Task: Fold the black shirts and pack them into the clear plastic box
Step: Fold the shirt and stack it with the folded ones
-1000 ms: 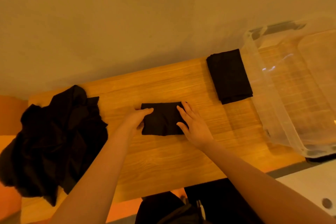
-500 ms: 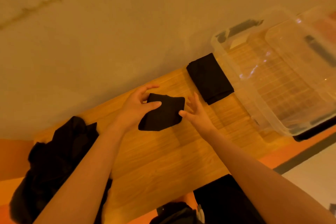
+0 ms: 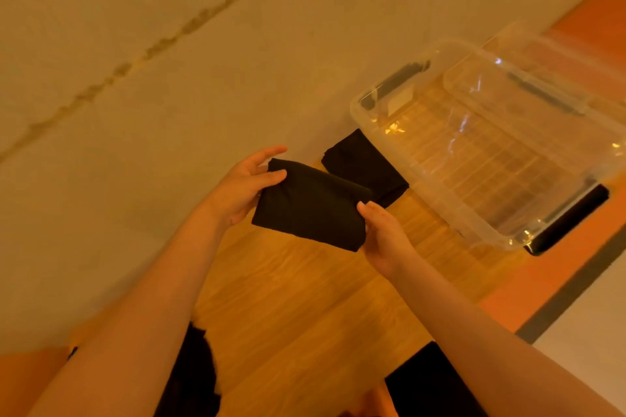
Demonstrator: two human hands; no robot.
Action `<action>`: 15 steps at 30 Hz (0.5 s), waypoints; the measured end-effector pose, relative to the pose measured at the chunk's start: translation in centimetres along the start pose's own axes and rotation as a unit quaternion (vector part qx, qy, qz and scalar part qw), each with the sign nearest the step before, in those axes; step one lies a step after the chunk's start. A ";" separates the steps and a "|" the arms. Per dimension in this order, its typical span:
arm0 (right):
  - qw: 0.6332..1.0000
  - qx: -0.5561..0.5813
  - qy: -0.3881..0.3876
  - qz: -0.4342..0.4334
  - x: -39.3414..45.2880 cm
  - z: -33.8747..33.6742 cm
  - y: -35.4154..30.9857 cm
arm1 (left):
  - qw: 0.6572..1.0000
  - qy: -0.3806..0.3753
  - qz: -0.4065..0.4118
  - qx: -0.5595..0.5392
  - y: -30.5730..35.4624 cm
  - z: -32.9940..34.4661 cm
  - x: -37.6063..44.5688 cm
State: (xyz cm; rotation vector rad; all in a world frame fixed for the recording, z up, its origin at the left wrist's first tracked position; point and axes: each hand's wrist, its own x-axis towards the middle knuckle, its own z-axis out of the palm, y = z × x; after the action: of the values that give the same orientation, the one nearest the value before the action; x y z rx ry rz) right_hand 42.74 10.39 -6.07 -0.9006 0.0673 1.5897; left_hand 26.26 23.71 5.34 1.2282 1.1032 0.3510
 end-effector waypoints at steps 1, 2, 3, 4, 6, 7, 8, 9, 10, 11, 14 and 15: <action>0.999 -0.008 0.035 -0.021 0.0 -0.3 -0.6 | 1.000 0.007 0.000 0.023 0.0 0.6 1.1; 0.997 -0.018 0.068 -0.045 0.0 -0.6 -1.0 | 0.999 0.016 0.003 0.043 -0.1 1.2 2.3; 0.993 -0.023 0.097 -0.069 -0.1 -0.7 -1.5 | 0.998 0.023 0.008 0.059 -0.1 1.9 3.5; 0.988 -0.022 0.123 -0.094 0.0 -0.8 -1.9 | 0.997 0.028 0.014 0.072 -0.1 2.6 4.8; 0.977 -0.011 0.169 -0.132 0.6 -1.1 -2.7 | 0.995 0.033 0.023 0.092 -0.1 4.0 7.5; 0.972 -0.009 0.190 -0.142 0.9 -1.2 -3.0 | 0.994 0.035 0.024 0.103 -0.3 4.6 8.9; 0.968 -0.011 0.206 -0.145 1.4 -1.2 -3.3 | 0.992 0.039 0.024 0.119 -0.5 5.0 10.3; 0.965 -0.017 0.219 -0.141 1.9 -1.3 -3.5 | 0.989 0.044 0.022 0.141 -0.7 5.3 11.7; 0.964 -0.021 0.230 -0.135 2.4 -1.3 -3.6 | 0.986 0.048 0.020 0.161 -1.0 5.6 12.9; 0.962 -0.021 0.241 -0.129 2.9 -1.3 -3.8 | 0.984 0.050 0.016 0.172 -1.3 5.9 14.1; 0.947 0.007 0.297 -0.124 4.2 -1.3 -4.3 | 0.984 0.054 0.019 0.167 -2.0 6.8 16.5; 0.939 0.007 0.321 -0.124 4.7 -1.4 -4.3 | 0.983 0.059 0.025 0.175 -2.1 7.0 17.2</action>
State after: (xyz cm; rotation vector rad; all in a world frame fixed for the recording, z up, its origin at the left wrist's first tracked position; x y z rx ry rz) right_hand 47.40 14.59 -7.81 -1.3312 0.4081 1.0121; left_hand 39.48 31.62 -5.26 1.5633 1.2737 0.2780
